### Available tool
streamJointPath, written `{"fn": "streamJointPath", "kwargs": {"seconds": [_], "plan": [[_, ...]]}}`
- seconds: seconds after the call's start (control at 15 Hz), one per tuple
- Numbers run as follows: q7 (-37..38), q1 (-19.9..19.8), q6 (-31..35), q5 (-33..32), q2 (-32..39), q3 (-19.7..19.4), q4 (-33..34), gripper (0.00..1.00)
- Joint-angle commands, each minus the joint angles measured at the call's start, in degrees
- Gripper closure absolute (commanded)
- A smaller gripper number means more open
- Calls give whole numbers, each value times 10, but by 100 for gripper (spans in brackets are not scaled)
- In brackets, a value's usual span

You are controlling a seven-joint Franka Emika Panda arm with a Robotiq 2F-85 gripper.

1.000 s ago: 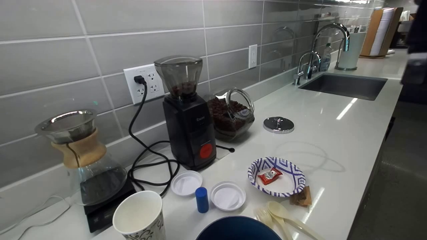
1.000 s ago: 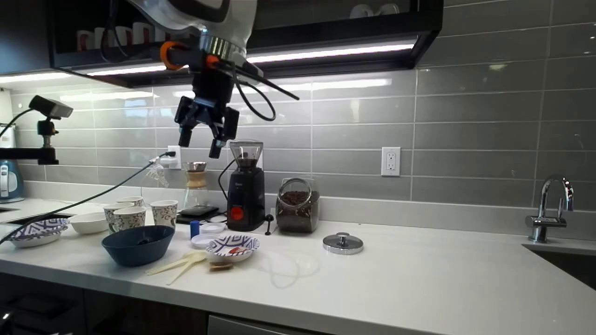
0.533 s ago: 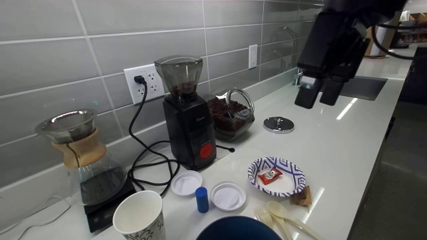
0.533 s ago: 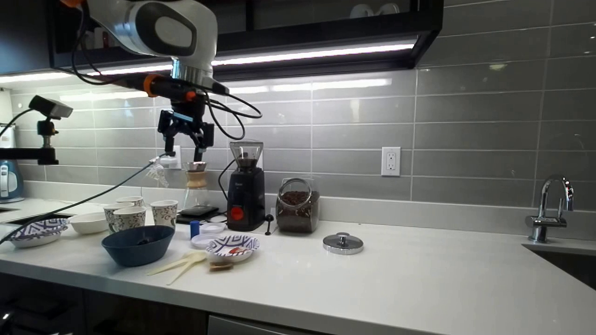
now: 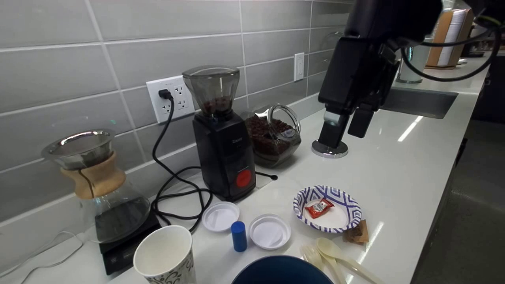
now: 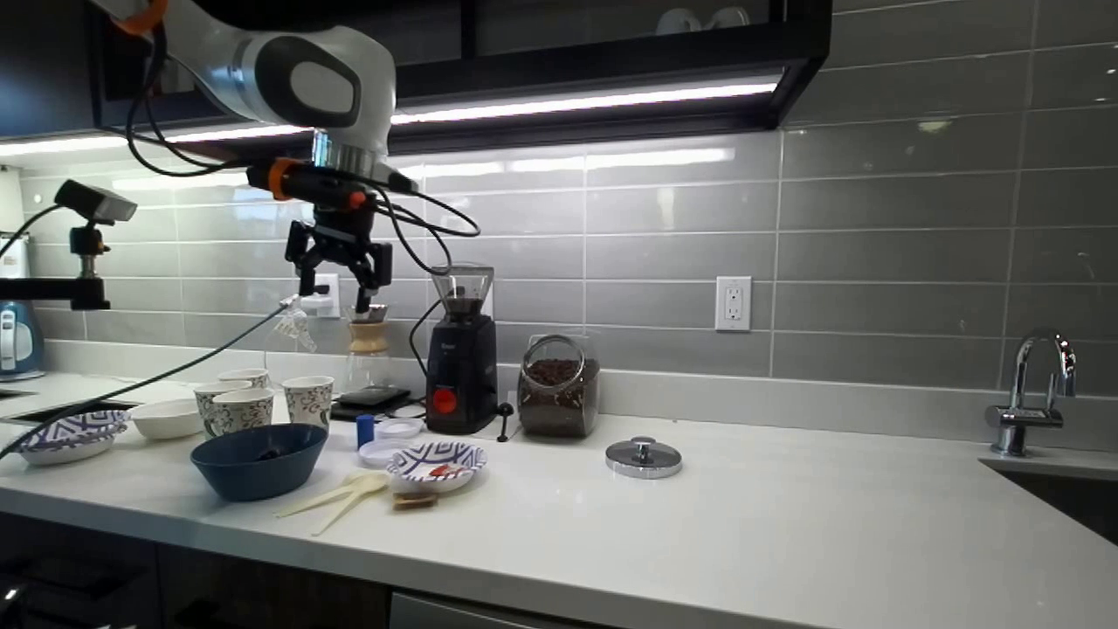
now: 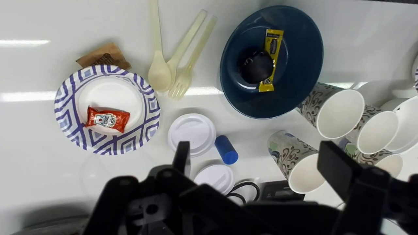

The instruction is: Move one paper cup to the right

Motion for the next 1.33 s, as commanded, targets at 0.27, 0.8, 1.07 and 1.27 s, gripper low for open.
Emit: {"fn": "streamJointPath", "kwargs": {"seconds": [0.27, 0.8, 1.07, 1.27], "plan": [[12, 6, 13, 5, 14, 5, 8, 0], [148, 40, 116, 2, 96, 97, 16, 0], [145, 47, 181, 35, 154, 97, 26, 0], [132, 42, 170, 63, 190, 88, 49, 0]]}}
